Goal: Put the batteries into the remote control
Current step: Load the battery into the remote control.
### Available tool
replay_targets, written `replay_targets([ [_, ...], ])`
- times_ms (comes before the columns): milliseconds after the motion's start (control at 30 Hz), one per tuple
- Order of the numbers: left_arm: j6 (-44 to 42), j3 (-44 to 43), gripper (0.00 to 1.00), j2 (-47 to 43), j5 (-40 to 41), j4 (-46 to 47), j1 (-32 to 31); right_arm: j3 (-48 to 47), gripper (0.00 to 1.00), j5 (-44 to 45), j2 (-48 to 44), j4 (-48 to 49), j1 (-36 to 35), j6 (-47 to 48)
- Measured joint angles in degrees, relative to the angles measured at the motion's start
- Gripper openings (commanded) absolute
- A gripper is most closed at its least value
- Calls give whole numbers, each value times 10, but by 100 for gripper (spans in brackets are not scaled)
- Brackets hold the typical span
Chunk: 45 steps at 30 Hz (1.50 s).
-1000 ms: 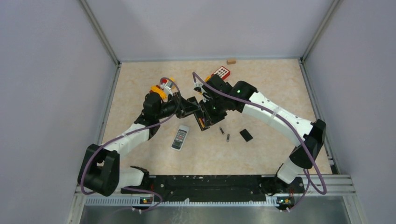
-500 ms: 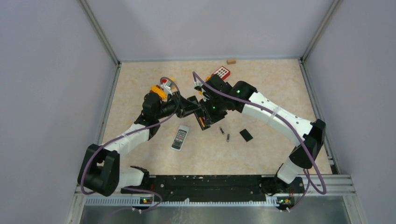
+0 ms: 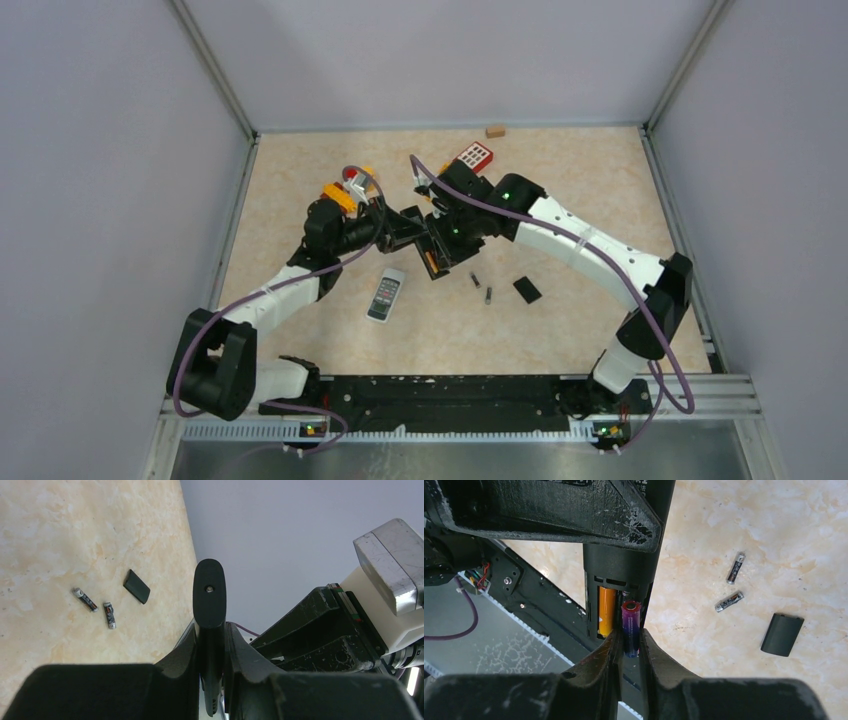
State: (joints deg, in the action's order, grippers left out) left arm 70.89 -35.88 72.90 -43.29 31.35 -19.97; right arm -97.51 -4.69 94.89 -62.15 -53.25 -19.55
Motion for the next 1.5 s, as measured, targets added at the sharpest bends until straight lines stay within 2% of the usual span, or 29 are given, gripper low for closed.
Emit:
replay_targets([
  [167,-1,0,0,0,-5,0,2,0,7,-5,0,2,0,1],
  [500,-7,0,0,0,-6,-1,4,0,7,-10,0,2,0,0],
  [900,-37,11,0,0,22,0,6,-1,11,-37,1,-3,0,-2],
  [1300,-33,13,0,0,21,12,7,-1,14,-27,20,-5,0,-6],
  [1500,-31,15,0,0,21,16,7,-1,22,-18,20,-5,1,-13],
])
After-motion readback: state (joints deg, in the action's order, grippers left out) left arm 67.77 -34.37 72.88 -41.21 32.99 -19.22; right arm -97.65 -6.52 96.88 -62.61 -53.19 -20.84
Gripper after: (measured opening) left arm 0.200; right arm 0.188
